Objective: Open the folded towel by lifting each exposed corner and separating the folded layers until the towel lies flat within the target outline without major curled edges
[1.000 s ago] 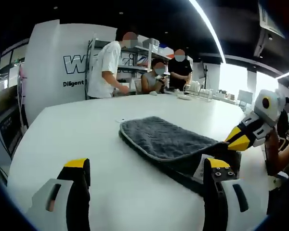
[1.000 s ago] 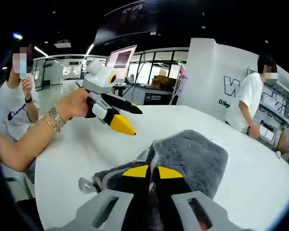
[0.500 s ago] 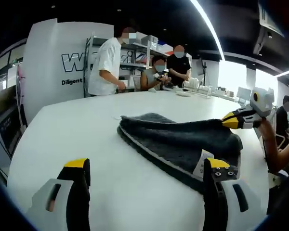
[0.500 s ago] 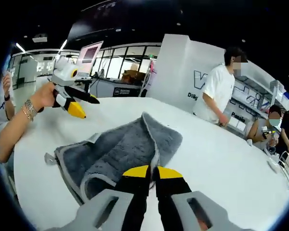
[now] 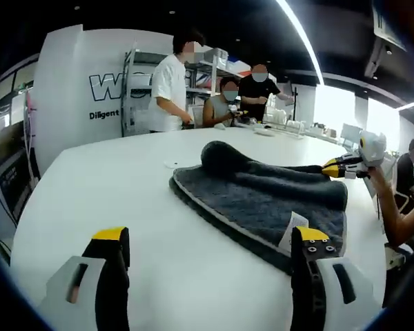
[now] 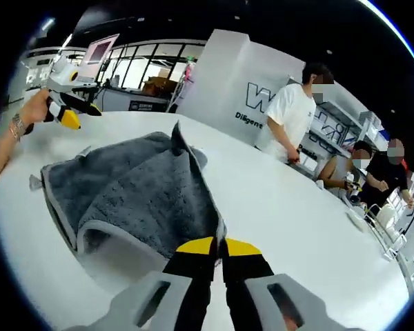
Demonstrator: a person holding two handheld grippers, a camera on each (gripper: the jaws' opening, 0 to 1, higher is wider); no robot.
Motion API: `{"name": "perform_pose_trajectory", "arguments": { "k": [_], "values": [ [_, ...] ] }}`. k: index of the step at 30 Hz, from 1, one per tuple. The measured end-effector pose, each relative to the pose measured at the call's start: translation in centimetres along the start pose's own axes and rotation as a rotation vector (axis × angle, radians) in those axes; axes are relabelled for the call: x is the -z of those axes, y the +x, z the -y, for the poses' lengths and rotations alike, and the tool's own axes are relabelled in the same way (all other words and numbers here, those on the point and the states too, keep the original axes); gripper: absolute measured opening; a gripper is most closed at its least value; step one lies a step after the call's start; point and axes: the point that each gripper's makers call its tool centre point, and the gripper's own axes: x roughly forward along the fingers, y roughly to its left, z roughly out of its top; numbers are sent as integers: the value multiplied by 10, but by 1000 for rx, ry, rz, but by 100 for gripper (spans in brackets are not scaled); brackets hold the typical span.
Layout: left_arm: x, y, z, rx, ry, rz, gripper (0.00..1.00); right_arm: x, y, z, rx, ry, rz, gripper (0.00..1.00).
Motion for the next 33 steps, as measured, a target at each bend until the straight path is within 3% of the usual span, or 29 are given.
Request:
{"name": "perform_pose_trajectory", "arguments": {
  "k": [11,17,33],
  "values": [
    [4,3,-1,0,5,-23,96,62,-10,30,77,-2,-137,0],
    [5,4,-2,-5,4,-29,96,85,-21,43,92,54,-165,0],
    [13,5,-2,-11,4,-55,95,103,-51,44,127,103,-190,0]
  ]
}}
